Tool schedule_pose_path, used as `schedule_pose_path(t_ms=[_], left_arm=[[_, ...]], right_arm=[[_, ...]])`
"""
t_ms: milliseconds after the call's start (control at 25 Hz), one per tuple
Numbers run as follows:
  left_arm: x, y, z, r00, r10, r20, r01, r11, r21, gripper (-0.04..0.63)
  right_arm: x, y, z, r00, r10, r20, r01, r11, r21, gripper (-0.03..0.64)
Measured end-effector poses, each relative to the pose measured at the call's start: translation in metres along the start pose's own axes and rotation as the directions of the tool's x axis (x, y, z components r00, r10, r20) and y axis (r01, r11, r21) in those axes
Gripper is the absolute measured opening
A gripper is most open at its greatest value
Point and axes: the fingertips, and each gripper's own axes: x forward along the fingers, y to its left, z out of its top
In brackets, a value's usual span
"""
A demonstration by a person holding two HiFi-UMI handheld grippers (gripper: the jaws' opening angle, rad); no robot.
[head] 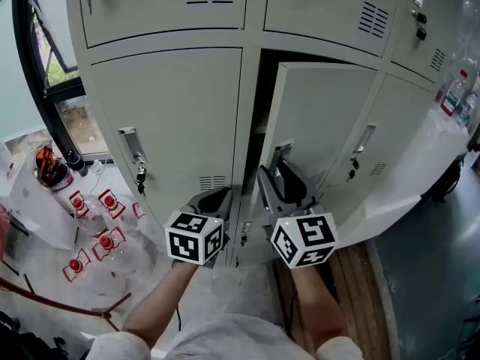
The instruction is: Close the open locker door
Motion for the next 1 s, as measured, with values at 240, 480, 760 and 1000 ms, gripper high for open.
schedule_pose_path(t_ms=[240,480,760,1000], left_arm=[[0.002,0.009,0.013,1.0,-0.009,0.029,0.009,1.0,-0.001,0.006],[0.005,0.013,0.019,0.998,-0.025,0.051,0.025,1.0,0.001,0.006],[0.01,0.02,0.021,0.998,-0.035,0.061,0.034,0.999,0.002,0.006],[0.012,0.021,0.023,0.997,-0.046,0.068,0.046,0.999,0.015,0.006]], right_arm=[[0.016,-0.002,-0.001,1.0,-0.014,-0.006,0.014,1.0,-0.018,0.152],[0.029,-0.003,-0.004,1.0,-0.028,-0.009,0.028,0.999,-0.036,0.153],[0.049,-0.007,-0.008,0.999,-0.047,-0.022,0.045,0.998,-0.054,0.152],[0.068,-0.011,-0.009,1.0,-0.023,-0.018,0.023,0.999,-0.034,0.132]])
